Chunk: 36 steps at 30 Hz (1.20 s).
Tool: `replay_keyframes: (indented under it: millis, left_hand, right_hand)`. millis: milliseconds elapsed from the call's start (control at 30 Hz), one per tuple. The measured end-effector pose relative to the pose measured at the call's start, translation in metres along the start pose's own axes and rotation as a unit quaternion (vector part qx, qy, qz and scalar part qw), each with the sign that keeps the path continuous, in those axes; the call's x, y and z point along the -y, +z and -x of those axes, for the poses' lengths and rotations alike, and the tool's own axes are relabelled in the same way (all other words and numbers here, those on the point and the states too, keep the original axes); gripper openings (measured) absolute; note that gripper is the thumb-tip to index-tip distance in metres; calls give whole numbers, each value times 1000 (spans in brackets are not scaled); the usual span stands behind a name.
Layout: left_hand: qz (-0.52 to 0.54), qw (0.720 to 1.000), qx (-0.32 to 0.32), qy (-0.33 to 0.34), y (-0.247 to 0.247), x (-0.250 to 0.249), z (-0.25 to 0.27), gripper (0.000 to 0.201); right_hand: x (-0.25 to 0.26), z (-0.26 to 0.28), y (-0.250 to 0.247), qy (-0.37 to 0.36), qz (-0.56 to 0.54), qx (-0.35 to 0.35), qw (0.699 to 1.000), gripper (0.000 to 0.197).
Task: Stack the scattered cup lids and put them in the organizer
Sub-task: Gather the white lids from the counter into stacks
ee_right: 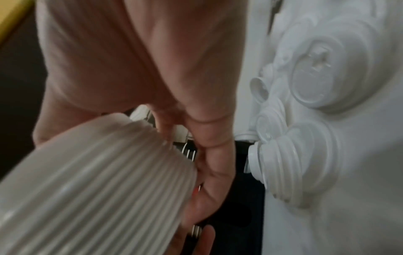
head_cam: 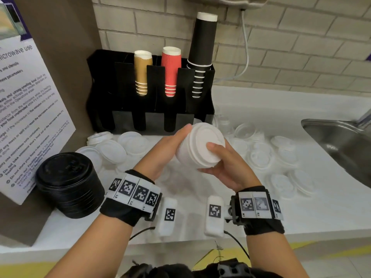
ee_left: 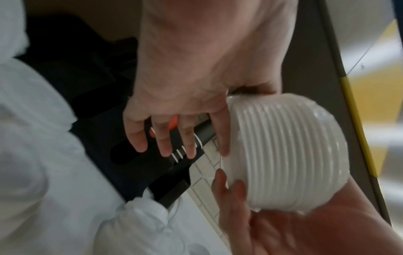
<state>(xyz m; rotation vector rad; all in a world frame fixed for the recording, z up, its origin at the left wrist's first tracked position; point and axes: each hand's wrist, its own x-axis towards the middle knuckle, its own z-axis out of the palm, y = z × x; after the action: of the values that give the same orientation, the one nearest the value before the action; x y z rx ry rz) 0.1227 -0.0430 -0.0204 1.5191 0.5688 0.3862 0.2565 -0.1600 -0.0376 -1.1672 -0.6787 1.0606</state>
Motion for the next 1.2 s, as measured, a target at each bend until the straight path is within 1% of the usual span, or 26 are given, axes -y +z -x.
replay_keyframes:
  millis: [33, 67, 133, 167, 200, 233, 267, 300, 333, 367, 433, 500, 533, 633, 700, 733, 767, 800, 833, 867, 967, 1033, 1133, 1200]
  left_hand:
    - [-23, 1000, -1, -5, -2, -2, -2, 72]
    - [-46, 999, -2, -8, -5, -3, -3, 73]
    - [-116, 993, -19, -12, -15, -2, -4, 69]
    - [-178, 983, -31, -13, -21, 0, -4, 65]
    - [-279, 960, -36, -19, -28, 4, -4, 61]
    - [-398, 917, -21, -35, -33, 8, -3, 57]
    - [-502, 863, 9, -57, -35, 13, -2, 59]
    - [-575, 813, 43, -75, -35, 18, 0, 65]
    - [-617, 779, 74, -87, -33, 22, 2, 71]
    - [-638, 757, 103, -94, -30, 26, 4, 76]
    - [-659, 729, 152, -102, -23, 33, 7, 78]
    - [-681, 701, 181, -109, -17, 41, 10, 78]
    - [-687, 694, 184, -111, -15, 44, 11, 77]
    - [-692, 691, 176, -117, -18, 48, 14, 77]
    - [-700, 683, 163, -127, -25, 47, 14, 77]
    - [-704, 679, 158, -134, -30, 46, 14, 77]
    - [-704, 679, 153, -139, -34, 45, 14, 77]
    - [-700, 684, 149, -143, -38, 43, 14, 78]
    - [-689, 695, 144, -144, -42, 41, 14, 79]
    - [-672, 713, 139, -143, -46, 38, 14, 80]
    - [-603, 782, 108, -120, -54, 26, 14, 83]
    - [-561, 818, 87, -93, -54, 21, 14, 85]
    - [-521, 848, 73, -65, -46, 20, 13, 88]
    - [-504, 859, 74, -58, -41, 23, 11, 89]
  right_hand:
    - [1, 0, -1, 9, -14, -3, 1000, 52]
    - [2, -1, -3, 14, -27, -9, 999, 49]
    - [5, -2, -10, 15, -48, -34, 998, 40]
    - [8, -2, -14, 16, -45, -57, 997, 36]
    - [9, -2, -20, 20, -25, -83, 996, 33]
    - [9, -1, -25, 27, 9, -107, 994, 30]
    - [8, 0, -30, 38, 49, -125, 990, 29]
    - [5, 2, -33, 56, 87, -137, 985, 31]
    - [1, 4, -35, 76, 116, -145, 980, 35]
    - [-4, 5, -36, 95, 136, -147, 975, 38]
    - [-14, 8, -33, 131, 153, -129, 971, 38]
    - [-22, 9, -29, 162, 174, -102, 966, 35]
    - [-25, 8, -28, 174, 187, -90, 963, 32]
    - [-29, 6, -22, 207, 207, -58, 954, 23]
    - [-31, 4, -18, 224, 208, -42, 951, 17]
    - [-33, 3, -16, 229, 214, -35, 949, 21]
    - [-34, 1, -13, 232, 224, -29, 946, 30]
    - [-34, -1, -10, 235, 239, -23, 942, 37]
    - [-34, -4, -7, 236, 259, -14, 937, 40]
    - [-33, -6, -3, 236, 287, -4, 928, 40]
    - [-31, -16, 8, 221, 379, 11, 898, 42]
    - [-34, -22, 15, 199, 419, 0, 886, 48]
    - [-34, -27, 20, 183, 475, -6, 861, 59]
    - [-24, -27, 12, 177, 460, -31, 870, 56]
